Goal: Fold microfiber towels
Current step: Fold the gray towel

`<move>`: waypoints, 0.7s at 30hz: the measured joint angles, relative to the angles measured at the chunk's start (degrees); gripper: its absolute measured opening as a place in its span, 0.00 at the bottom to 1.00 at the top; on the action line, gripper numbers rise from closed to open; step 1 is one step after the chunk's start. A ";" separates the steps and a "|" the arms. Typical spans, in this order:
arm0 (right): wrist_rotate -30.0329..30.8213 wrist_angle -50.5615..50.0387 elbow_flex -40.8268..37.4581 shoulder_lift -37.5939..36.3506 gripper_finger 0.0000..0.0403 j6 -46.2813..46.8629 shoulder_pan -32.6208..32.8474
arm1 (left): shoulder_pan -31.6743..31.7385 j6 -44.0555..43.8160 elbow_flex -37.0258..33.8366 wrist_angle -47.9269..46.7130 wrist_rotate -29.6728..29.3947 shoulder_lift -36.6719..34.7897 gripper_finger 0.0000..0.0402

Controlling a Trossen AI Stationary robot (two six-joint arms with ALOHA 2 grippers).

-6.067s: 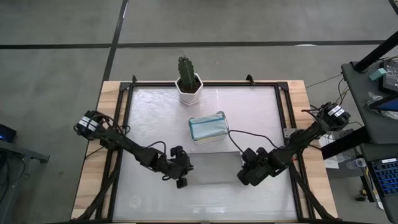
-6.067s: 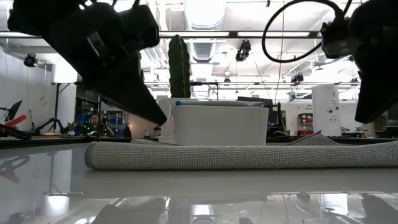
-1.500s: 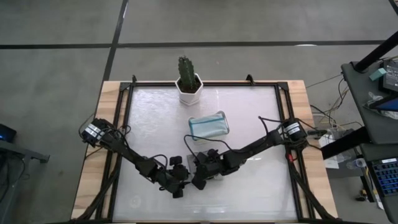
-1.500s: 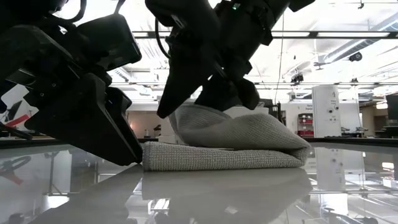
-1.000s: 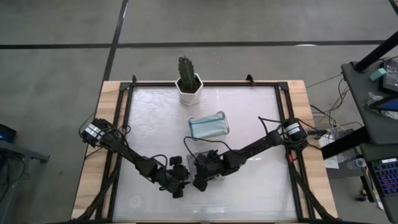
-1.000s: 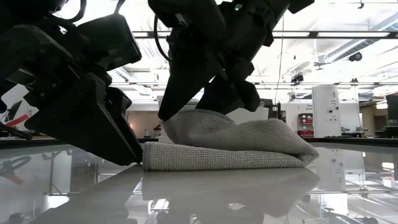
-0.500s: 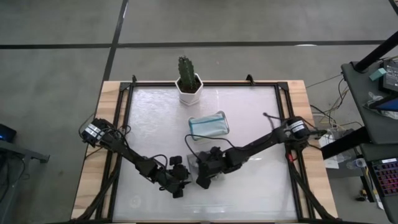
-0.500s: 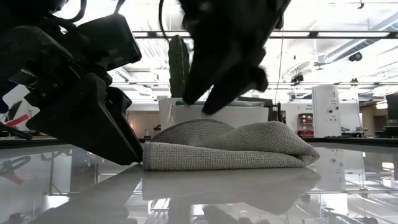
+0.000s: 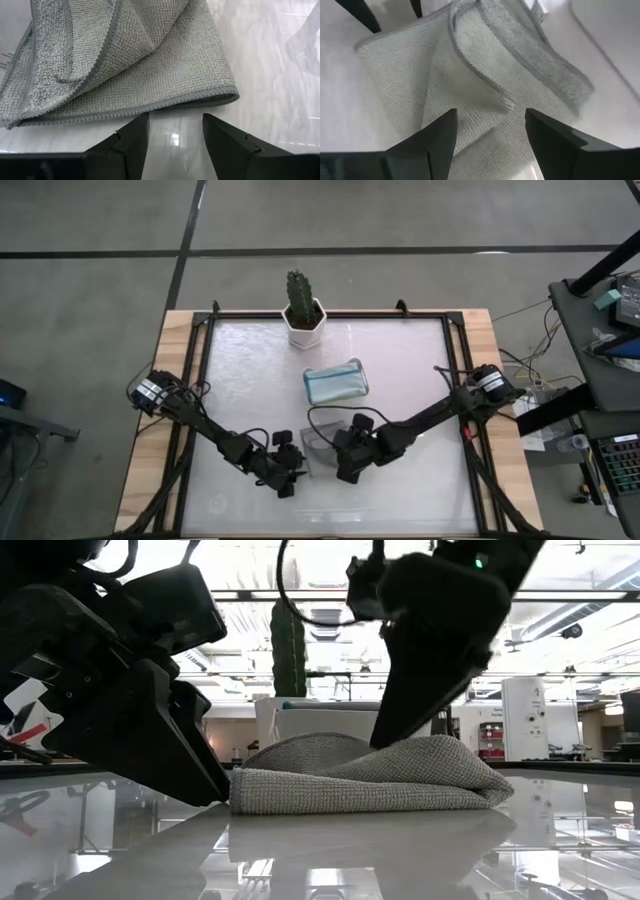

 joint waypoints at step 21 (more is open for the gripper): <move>-5.62 44.17 -13.67 0.94 0.03 -1.35 0.10 | 0.04 0.00 -0.13 0.69 -0.18 0.00 0.43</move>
